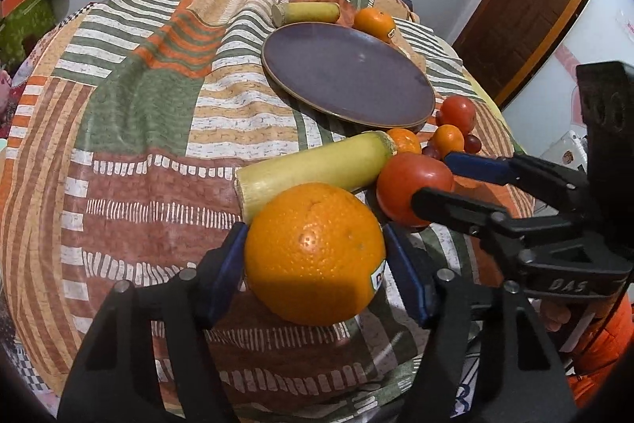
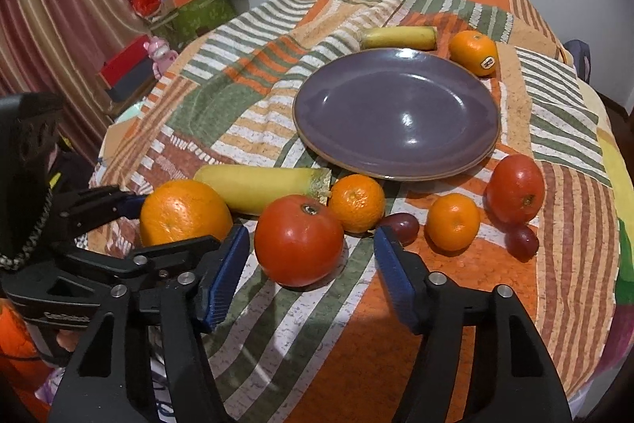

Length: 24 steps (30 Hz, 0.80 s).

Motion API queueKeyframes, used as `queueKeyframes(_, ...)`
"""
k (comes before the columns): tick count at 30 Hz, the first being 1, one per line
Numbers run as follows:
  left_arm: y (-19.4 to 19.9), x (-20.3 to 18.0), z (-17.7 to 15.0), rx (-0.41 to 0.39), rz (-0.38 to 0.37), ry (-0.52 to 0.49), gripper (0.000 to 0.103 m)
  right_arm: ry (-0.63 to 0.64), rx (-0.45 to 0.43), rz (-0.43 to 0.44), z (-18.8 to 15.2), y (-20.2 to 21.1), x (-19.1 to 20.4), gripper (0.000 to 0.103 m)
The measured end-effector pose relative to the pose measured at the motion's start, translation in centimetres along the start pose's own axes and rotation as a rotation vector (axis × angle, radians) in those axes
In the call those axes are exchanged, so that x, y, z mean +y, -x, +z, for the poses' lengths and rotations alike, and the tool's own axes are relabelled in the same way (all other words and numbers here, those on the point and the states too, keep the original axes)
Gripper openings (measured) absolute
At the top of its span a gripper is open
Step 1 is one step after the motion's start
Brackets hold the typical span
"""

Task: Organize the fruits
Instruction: 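Grasp the large navel orange with left tool while right tool grasps a red tomato, then carry the orange onto the purple plate with left tool while right tool places the tomato there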

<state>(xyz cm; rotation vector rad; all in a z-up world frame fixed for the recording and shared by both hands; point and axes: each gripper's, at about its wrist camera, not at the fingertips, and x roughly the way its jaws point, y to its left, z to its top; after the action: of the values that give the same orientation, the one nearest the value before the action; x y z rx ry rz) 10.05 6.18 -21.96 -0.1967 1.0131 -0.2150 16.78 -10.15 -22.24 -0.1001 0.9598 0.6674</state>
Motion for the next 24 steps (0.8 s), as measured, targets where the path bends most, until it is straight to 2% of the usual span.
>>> queueKeyframes(4,0.5,0.2,0.0,-0.009,0.026,0.003,0.068,0.012,0.023,0.011,0.1,-0.7,0.3,0.059)
queueKeyframes(8,0.9,0.6,0.0,-0.016,0.041,0.016,0.068,0.016,0.043,0.021,0.1,-1.3,0.3,0.048)
queueKeyframes(13,1.7,0.9,0.7,-0.04,0.055,0.032,0.068,0.005,0.03,0.03,0.1,-0.9,0.1,0.047)
queueKeyframes(24,4.3,-0.1,3.8,-0.146,0.087,0.014,0.068,0.009,-0.116,-0.007,2.1,2.8,-1.0,0.047)
